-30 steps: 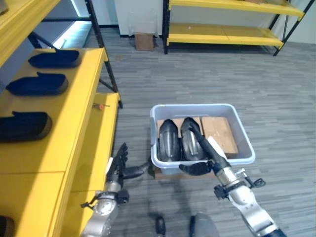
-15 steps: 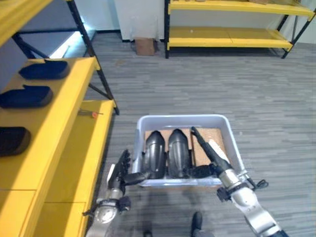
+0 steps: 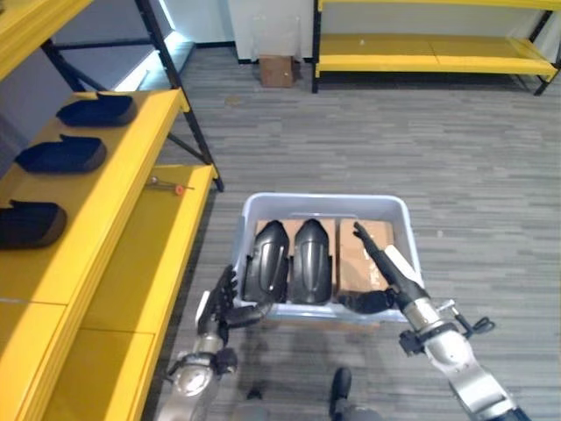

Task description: Move parts from the plastic box to the shelf.

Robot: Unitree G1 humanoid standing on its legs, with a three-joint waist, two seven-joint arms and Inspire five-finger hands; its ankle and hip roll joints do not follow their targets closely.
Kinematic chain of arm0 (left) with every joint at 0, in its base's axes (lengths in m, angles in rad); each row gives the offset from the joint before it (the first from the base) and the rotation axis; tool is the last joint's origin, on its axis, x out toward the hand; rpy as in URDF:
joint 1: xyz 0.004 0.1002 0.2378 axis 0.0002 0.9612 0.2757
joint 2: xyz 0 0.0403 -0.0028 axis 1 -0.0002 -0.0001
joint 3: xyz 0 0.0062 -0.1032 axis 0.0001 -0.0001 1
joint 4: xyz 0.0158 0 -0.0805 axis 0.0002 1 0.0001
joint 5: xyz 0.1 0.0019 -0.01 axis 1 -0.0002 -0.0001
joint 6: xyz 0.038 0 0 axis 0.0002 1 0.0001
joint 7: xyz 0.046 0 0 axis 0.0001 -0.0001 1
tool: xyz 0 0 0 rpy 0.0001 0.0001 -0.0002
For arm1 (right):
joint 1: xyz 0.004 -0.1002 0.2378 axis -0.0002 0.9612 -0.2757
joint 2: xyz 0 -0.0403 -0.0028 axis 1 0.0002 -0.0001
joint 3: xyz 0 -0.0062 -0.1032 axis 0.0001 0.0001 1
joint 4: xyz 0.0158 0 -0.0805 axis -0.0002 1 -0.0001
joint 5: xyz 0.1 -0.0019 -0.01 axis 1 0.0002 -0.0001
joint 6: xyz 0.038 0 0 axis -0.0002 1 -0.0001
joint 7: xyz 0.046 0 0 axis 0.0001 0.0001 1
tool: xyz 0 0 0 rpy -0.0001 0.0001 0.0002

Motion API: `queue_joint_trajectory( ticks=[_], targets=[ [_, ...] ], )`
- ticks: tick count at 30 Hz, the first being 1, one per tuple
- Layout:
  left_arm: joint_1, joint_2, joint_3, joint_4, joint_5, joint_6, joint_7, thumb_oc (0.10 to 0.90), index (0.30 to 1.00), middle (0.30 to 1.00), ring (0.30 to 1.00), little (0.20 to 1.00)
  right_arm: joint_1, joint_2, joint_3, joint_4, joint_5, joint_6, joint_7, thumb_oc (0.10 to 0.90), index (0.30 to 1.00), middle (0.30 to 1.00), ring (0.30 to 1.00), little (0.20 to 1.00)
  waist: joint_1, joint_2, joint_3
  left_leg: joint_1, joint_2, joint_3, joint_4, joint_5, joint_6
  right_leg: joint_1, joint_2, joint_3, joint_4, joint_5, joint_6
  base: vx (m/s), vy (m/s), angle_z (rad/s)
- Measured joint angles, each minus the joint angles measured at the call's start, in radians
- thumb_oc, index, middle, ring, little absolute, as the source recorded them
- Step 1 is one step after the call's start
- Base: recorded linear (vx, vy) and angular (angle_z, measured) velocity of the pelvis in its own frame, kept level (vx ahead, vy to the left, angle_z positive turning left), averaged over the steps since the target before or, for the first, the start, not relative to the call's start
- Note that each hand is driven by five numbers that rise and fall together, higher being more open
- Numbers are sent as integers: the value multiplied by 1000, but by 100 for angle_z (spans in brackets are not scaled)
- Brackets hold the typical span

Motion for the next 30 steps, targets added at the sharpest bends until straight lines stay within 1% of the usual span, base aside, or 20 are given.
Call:
queue_joint_trajectory(
  ticks=[1,2,3,4,5,6,7,8,9,10,11,12,13,14,17,19,24,27,29,30],
  targets=[
    [-11,0,-6,6,0,0,0,900,1000,1000,1000,1000,-1,3,-5,0,0,0,-5,900,1000,1000,1000,1000,-3,1,3,5,11,17,-43,11,-1,-8,1,0,0,0,0,177,304,-1],
    [-26,-2,-14,17,0,1,-1,900,1000,1000,1000,1000,-4,7,-15,0,0,0,-14,900,1000,1000,1000,1000,-7,-2,26,20,27,35,-88,25,2,-8,-6,9,8,3,5,145,288,-13],
    [-21,-1,-18,18,0,2,-3,900,1000,1000,1000,1000,9,18,-23,0,-1,0,-18,900,1000,1000,1000,1000,-21,1,27,35,29,54,-110,39,2,-8,-5,11,7,9,14,117,298,-22],
    [-20,-2,-25,21,1,4,-4,900,1000,1000,1000,1000,32,31,-43,-1,-1,0,-22,900,1000,1000,1000,1000,-27,6,29,49,22,58,-115,42,6,-8,-7,15,5,13,19,103,327,-22],
    [-22,-2,-31,21,1,4,-4,900,1000,1000,1000,1000,48,31,-57,-1,-1,1,-32,900,1000,1000,1000,1000,-30,17,32,64,7,71,-113,40,9,-9,-10,18,6,16,23,89,332,-28],
    [-26,-1,-38,20,1,4,-5,900,1000,1000,1000,1000,60,28,-72,0,-4,1,-39,900,1000,1000,1000,1000,-35,28,33,75,-15,76,-118,50,12,-15,-17,21,8,23,33,58,296,-40],
    [-39,13,-39,18,2,3,-9,900,1000,1000,1000,1000,73,36,-88,0,-11,4,-56,900,1000,1000,1000,1000,-35,9,36,65,-68,91,-122,79,21,-46,-69,53,9,32,45,19,228,-38],
    [-43,18,-39,16,2,3,-11,900,1000,1000,1000,1000,74,33,-90,0,-11,4,-59,900,1000,1000,1000,1000,-34,10,40,64,-82,115,-131,92,38,-56,-92,66,9,31,51,7,143,-34],
    [-44,31,-38,9,3,4,-14,900,1000,1000,1000,1000,79,39,-88,0,-14,7,-60,900,1000,1000,1000,1000,-37,1,42,69,-117,134,-143,96,59,-63,-120,75,9,21,57,31,186,-13],
    [-43,51,-37,0,3,3,-14,900,1000,1000,1000,1000,82,49,-81,0,-14,8,-60,900,1000,1000,1000,1000,-37,-12,41,70,-146,141,-149,95,76,-68,-148,77,9,37,54,44,171,1],
    [-49,67,-34,-1,3,3,-14,900,1000,1000,1000,1000,85,61,-76,1,-15,9,-60,900,1000,1000,1000,1000,-36,-22,40,69,-172,150,-148,89,88,-72,-167,89,9,47,63,43,169,7],
    [-55,80,-25,-4,4,3,-13,900,1000,1000,1000,1000,86,78,-74,1,-19,8,-60,900,1000,1000,1000,1000,-31,-35,45,69,-195,156,-140,79,98,-75,-183,111,10,66,71,28,99,9],
    [-57,87,-15,-4,4,3,-10,900,1000,1000,1000,1000,84,90,-71,2,-25,9,-60,900,1000,1000,1000,1000,-20,-43,46,66,-205,158,-136,74,105,-76,-200,124,9,91,78,26,75,10],
    [-57,90,14,-5,4,2,10,900,1000,1000,1000,1000,74,92,-50,2,-47,12,-59,900,1000,1000,1000,1000,-14,-47,45,60,-214,157,-135,70,106,-77,-209,122,10,97,90,36,84,11],
    [-58,89,34,-5,3,2,29,900,1000,1000,1000,1000,61,90,-44,3,-52,15,-59,900,1000,1000,1000,1000,8,-59,48,50,-209,152,-122,61,101,-79,-203,121,10,97,96,8,13,3],
    [-57,88,31,-5,3,2,30,900,1000,1000,1000,1000,32,88,-43,6,-53,23,-59,900,1000,1000,1000,1000,9,-61,50,42,-201,145,-120,59,100,-80,-197,120,10,97,96,-13,1,6],
    [-97,87,7,-6,2,2,29,900,1000,1000,1000,1000,-130,84,-24,110,-64,28,-83,900,1000,1000,1000,1000,8,-95,73,-1,-186,144,-103,57,94,-113,-186,117,10,94,100,-7,-17,0],
    [-109,87,-1,-7,3,1,30,900,1000,1000,1000,1000,-195,81,11,167,-90,35,-88,900,1000,1000,1000,1000,21,-97,97,-3,-172,140,-102,59,80,-113,-176,112,9,84,109,-15,-25,-1],
    [-113,86,-3,-9,2,1,30,900,1000,1000,1000,1000,-219,82,35,199,-91,37,-88,900,1000,1000,1000,1000,38,-91,110,-5,-157,137,-102,61,72,-113,-163,109,9,80,111,-33,-54,-3],
    [-111,86,-3,-14,2,1,33,900,1000,1000,1000,1000,-232,80,46,211,-91,41,-90,900,1000,1000,1000,1000,38,-88,116,-8,-152,132,-100,61,70,-113,-159,102,9,79,109,-33,-32,6]
  ],
)
